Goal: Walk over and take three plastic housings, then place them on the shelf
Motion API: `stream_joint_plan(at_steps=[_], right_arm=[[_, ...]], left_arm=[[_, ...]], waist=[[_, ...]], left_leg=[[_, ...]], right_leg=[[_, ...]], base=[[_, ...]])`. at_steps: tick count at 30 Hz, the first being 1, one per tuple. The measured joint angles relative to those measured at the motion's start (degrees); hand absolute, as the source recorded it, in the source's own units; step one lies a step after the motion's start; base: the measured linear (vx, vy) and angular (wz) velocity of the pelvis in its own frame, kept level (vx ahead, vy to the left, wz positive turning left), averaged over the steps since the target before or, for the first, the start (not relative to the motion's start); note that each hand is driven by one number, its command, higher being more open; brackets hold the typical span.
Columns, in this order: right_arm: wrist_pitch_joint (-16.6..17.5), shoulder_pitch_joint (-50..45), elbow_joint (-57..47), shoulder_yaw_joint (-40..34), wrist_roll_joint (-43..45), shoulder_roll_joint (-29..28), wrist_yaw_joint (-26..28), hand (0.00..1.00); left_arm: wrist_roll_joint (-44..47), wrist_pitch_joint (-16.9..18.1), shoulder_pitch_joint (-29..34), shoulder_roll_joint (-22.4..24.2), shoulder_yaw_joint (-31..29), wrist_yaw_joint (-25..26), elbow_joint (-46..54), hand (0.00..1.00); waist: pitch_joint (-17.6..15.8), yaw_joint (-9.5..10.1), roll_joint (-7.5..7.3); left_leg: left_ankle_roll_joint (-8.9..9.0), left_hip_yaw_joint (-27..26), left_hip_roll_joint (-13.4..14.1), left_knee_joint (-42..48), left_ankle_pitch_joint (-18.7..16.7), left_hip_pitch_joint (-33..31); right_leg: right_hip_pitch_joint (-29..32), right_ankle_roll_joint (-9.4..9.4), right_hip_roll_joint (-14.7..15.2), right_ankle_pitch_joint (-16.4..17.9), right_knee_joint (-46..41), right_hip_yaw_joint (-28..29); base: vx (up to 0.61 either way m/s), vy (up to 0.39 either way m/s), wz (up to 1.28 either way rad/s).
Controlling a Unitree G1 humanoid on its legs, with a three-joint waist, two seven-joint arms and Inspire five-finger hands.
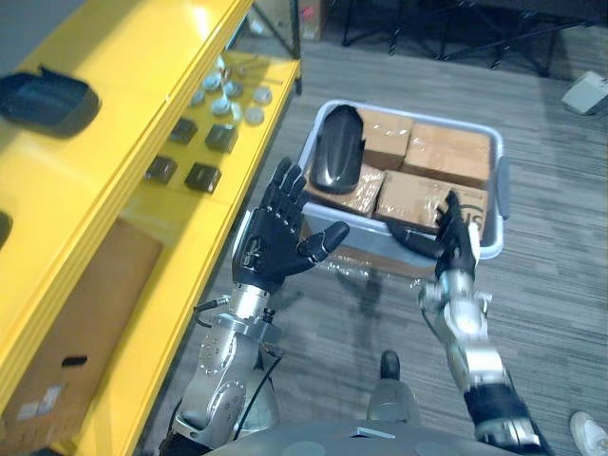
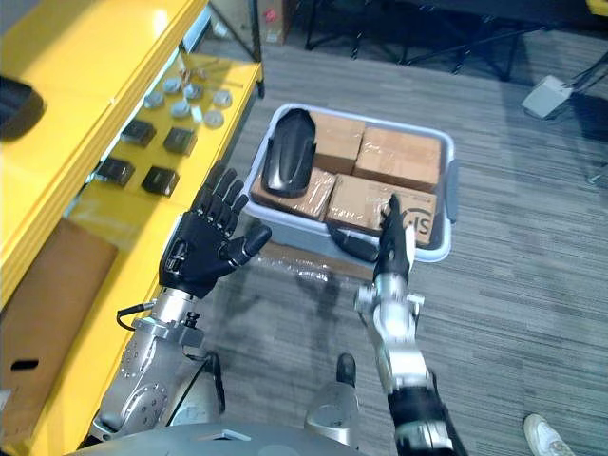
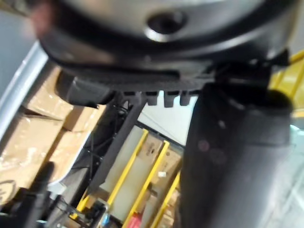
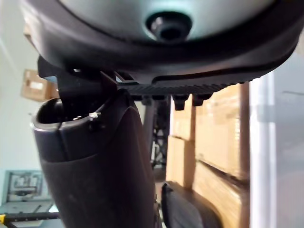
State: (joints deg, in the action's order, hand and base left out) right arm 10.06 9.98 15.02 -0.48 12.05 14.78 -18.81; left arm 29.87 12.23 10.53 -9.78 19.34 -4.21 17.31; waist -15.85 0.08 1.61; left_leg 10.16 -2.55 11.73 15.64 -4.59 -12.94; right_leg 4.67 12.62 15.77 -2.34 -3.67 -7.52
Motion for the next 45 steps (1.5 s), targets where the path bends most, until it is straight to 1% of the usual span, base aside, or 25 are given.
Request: stream_joint_plan(at_steps=[1, 3, 4, 6, 8, 11, 13, 14, 15, 16, 17, 19, 20, 22, 23, 25, 27, 29, 30, 33, 39, 40, 42, 44, 45], right_arm=[[-0.6, 5.6, 2.2, -0.8, 0.0, 1.6, -1.8, 1.00], [-1.1, 13.0, 6.1, -1.8, 0.1, 4.5, -3.7, 1.00], [-1.1, 14.9, 7.3, -1.9, 0.2, 5.6, -4.4, 1.00], [-1.3, 21.3, 11.0, -2.7, 0.6, 8.7, -5.8, 1.00], [-2.3, 27.6, 16.6, -2.2, 0.7, 11.1, -6.0, 1.00], [-3.7, 33.1, 23.0, -0.8, 2.3, 14.2, -5.9, 1.00], [-4.9, 39.2, 30.3, 1.4, 2.9, 16.9, -6.0, 1.00], [-5.1, 40.5, 31.9, 2.1, 2.9, 17.8, -6.0, 1.00], [-6.0, 42.9, 34.2, 3.3, 2.9, 19.6, -6.0, 1.00], [-6.6, 45.3, 36.3, 4.1, 2.9, 20.5, -6.0, 1.00], [-7.1, 46.3, 37.2, 4.9, 2.9, 21.0, -6.0, 1.00], [-8.7, 50.2, 41.5, 7.8, 2.9, 24.0, -6.0, 1.00], [-9.2, 50.9, 42.2, 8.1, 2.9, 24.4, -6.0, 1.00], [-11.7, 53.3, 44.7, 10.0, 3.0, 25.7, -6.6, 1.00], [-12.3, 54.0, 45.6, 10.2, 3.0, 25.9, -6.7, 1.00], [-14.6, 56.7, 48.3, 10.3, 4.6, 27.8, -7.1, 1.00], [-16.5, 58.8, 50.3, 10.8, 5.0, 29.2, -7.2, 1.00], [-18.6, 59.2, 51.1, 12.0, 5.2, 30.5, -7.4, 1.00], [-19.9, 59.2, 52.4, 12.3, 5.5, 30.9, -7.5, 0.00], [-22.3, 59.2, 54.2, 12.4, 6.8, 31.3, -7.4, 0.00], [-24.8, 59.2, 55.8, 13.0, 6.1, 37.0, -4.3, 0.00], [-25.3, 59.2, 56.2, 13.0, 4.0, 37.9, -3.9, 0.00], [-25.7, 59.3, 56.4, 13.1, 1.6, 38.8, -3.8, 0.00], [-26.1, 60.6, 57.2, 13.0, 1.6, 39.3, -3.7, 0.00], [-26.8, 60.5, 57.4, 14.7, -1.2, 39.6, -2.6, 0.00]], left_arm=[[-0.1, -0.3, 0.0, 0.0, -0.1, 0.0, 0.0, 1.00], [-0.2, -1.1, 0.0, 0.0, -0.2, 0.0, 0.0, 1.00], [-0.2, -1.3, 0.1, 0.0, 0.1, 0.0, -0.1, 1.00], [-0.1, -1.3, -0.5, 0.0, 0.5, -0.2, -1.4, 1.00], [0.0, -1.4, -1.4, -0.1, 0.4, -0.2, -4.8, 1.00], [0.7, -1.4, -2.2, -0.2, 0.4, -0.4, -8.1, 1.00], [1.6, -1.3, -2.3, -0.2, 0.5, -0.6, -9.9, 1.00], [1.6, -1.3, -2.7, -0.1, 0.6, -0.7, -10.6, 1.00], [2.0, -1.3, -3.4, 0.4, 0.9, -0.8, -11.9, 1.00], [2.4, -1.2, -3.4, 0.6, 1.0, -0.8, -12.8, 1.00], [2.7, -1.2, -3.3, 0.8, 1.1, -0.8, -13.1, 1.00], [3.8, -0.8, -4.2, 1.3, 2.5, -0.8, -15.3, 1.00], [3.8, -0.7, -4.3, 1.4, 2.9, -0.8, -15.8, 1.00], [5.2, -0.1, -4.7, 2.2, 4.1, -0.8, -18.6, 1.00], [5.6, 0.1, -4.8, 2.3, 4.5, -0.8, -19.3, 1.00], [6.1, 0.2, -6.0, 2.8, 5.9, -0.7, -21.1, 1.00], [6.3, 0.5, -6.2, 3.6, 6.9, -0.3, -22.1, 1.00], [6.4, 0.9, -6.2, 3.9, 7.4, 0.2, -23.2, 1.00], [6.7, 1.4, -6.2, 4.2, 7.7, 0.7, -24.5, 1.00], [8.3, 1.6, -6.2, 4.2, 7.8, 2.0, -26.4, 1.00], [10.2, 2.8, -7.1, 4.2, 7.0, 2.9, -28.8, 1.00], [10.3, 2.9, -7.5, 4.2, 6.7, 2.9, -29.5, 1.00], [10.5, 3.3, -7.7, 4.1, 6.7, 2.8, -30.6, 1.00], [10.7, 3.6, -7.7, 4.0, 6.7, 2.8, -31.1, 1.00], [10.7, 3.6, -7.6, 4.0, 6.7, 2.8, -31.4, 1.00]], waist=[[-1.7, 0.49, 0.19], [-3.9, 1.98, 0.56], [-4.0, 2.65, 0.72], [-5.8, 4.49, 1.31], [-6.1, 5.80, 1.36], [-6.8, 7.54, 1.44], [-7.2, 8.37, 1.99], [-7.6, 8.96, 2.34], [-8.7, 9.52, 3.26], [-9.3, 9.68, 3.95], [-9.4, 9.99, 4.03], [-10.4, 10.95, 5.14], [-10.4, 10.98, 5.20], [-10.7, 11.33, 5.21], [-11.0, 11.47, 5.33], [-11.7, 12.41, 6.15], [-12.2, 12.73, 6.74], [-12.2, 13.25, 6.90], [-12.2, 13.52, 6.91], [-12.2, 13.79, 7.10], [-12.4, 14.87, 7.50], [-12.5, 15.29, 7.72], [-12.6, 15.40, 8.07], [-12.6, 15.44, 8.08], [-12.6, 15.44, 8.08]], left_leg=[[-0.01, 0.8, -0.3, -0.4, 0.9, -0.8], [0.01, 1.7, -0.5, -1.7, 2.6, -1.5], [0.37, 2.2, -0.6, -2.1, 2.9, -2.3], [0.34, 3.1, -0.7, -3.2, 4.7, -3.1], [0.31, 4.3, -1.0, -3.4, 5.3, -4.6], [0.28, 5.0, -1.2, -3.8, 5.7, -5.3], [0.26, 6.3, -1.5, -3.8, 6.4, -7.0], [0.24, 6.3, -1.5, -3.8, 6.4, -7.0], [0.18, 6.8, -1.5, -3.8, 6.6, -7.1], [0.09, 7.2, -1.6, -3.8, 6.7, -7.5], [0.06, 7.2, -1.7, -3.8, 6.7, -7.9], [-0.01, 7.8, -2.0, -2.8, 6.8, -9.5], [-0.11, 8.0, -2.2, -2.7, 6.9, -10.0], [-0.18, 8.3, -2.5, -2.7, 7.2, -11.0], [-0.20, 8.4, -2.5, -2.7, 7.2, -11.1], [-0.19, 9.0, -2.6, -2.4, 7.4, -12.1], [-0.17, 9.6, -2.7, -2.3, 7.6, -13.3], [-0.19, 9.9, -2.7, -2.3, 7.9, -14.5], [-0.18, 10.1, -2.7, -2.3, 8.1, -14.9], [-0.17, 10.5, -2.8, -1.8, 8.3, -15.5], [-0.18, 12.1, -3.1, -1.7, 8.6, -16.9], [-0.21, 12.3, -3.1, -1.6, 8.6, -17.0], [-0.29, 12.7, -3.0, -1.6, 8.7, -17.3], [0.00, 12.8, -2.9, -1.6, 9.0, -17.7], [0.00, 12.8, -2.9, -1.5, 9.1, -17.7]], right_leg=[[0.4, -0.11, 0.0, -0.3, 0.0, -0.8], [1.0, -0.36, 0.0, -0.7, 0.0, -1.5], [1.6, -0.43, 0.0, -0.8, 0.0, -1.9], [2.2, -0.61, 0.0, -1.2, -0.1, -2.8], [3.0, -0.61, 0.0, -1.2, -0.2, -3.9], [3.2, -0.61, 0.1, -1.2, -0.4, -4.6], [4.0, -0.61, 0.1, -1.2, -0.5, -5.8], [4.2, -0.61, 0.2, -1.2, -0.8, -5.8], [4.3, -0.61, 0.3, -1.2, -1.7, -6.2], [4.8, -0.60, 0.4, -1.2, -2.4, -6.6], [5.4, -0.60, 0.5, -1.2, -2.6, -6.6], [6.6, -0.59, 0.7, -1.2, -3.6, -7.2], [6.9, -0.58, 0.9, -1.2, -3.7, -7.5], [8.0, -0.58, 1.3, -1.2, -4.4, -8.0], [8.0, -0.58, 1.3, -1.2, -4.4, -8.1], [8.6, -0.60, 1.3, -1.1, -4.7, -9.0], [9.3, -0.70, 1.3, -1.0, -4.9, -9.7], [10.6, -0.79, 1.3, -1.0, -5.3, -9.8], [10.9, -0.79, 1.3, -1.0, -5.3, -9.9], [10.9, -0.82, 1.3, -1.0, -5.5, -10.3], [11.3, -1.17, 1.3, -0.4, -6.3, -12.0], [11.4, -1.39, 1.3, 0.1, -6.6, -12.4], [11.9, -1.48, 1.3, 0.7, -7.6, -12.6], [12.6, -1.63, 1.3, 1.0, -8.2, -12.6], [12.5, -1.65, 1.3, 1.0, -8.2, -12.7]], base=[[-0.14, 0.009, 0.32], [-0.11, -0.004, 0.25], [-0.11, -0.010, 0.30], [-0.05, -0.012, 0.27], [-0.02, -0.007, 0.24], [0.01, -0.009, 0.18], [0.01, -0.015, 0.24], [0.01, -0.014, 0.16], [-0.01, -0.009, 0.14], [-0.02, -0.005, 0.13], [-0.02, -0.002, 0.07], [-0.02, 0.002, 0.09], [-0.03, 0.005, 0.15], [-0.03, 0.004, 0.09], [-0.04, -0.002, 0.07], [-0.05, -0.011, 0.10], [-0.06, -0.013, 0.12], [-0.06, -0.014, 0.05], [-0.04, -0.015, 0.04], [-0.03, -0.015, 0.07], [-0.03, -0.006, 0.12], [-0.04, -0.017, 0.06], [-0.03, -0.027, 0.05], [-0.02, -0.032, 0.02], [0.00, 0.000, 0.00]])
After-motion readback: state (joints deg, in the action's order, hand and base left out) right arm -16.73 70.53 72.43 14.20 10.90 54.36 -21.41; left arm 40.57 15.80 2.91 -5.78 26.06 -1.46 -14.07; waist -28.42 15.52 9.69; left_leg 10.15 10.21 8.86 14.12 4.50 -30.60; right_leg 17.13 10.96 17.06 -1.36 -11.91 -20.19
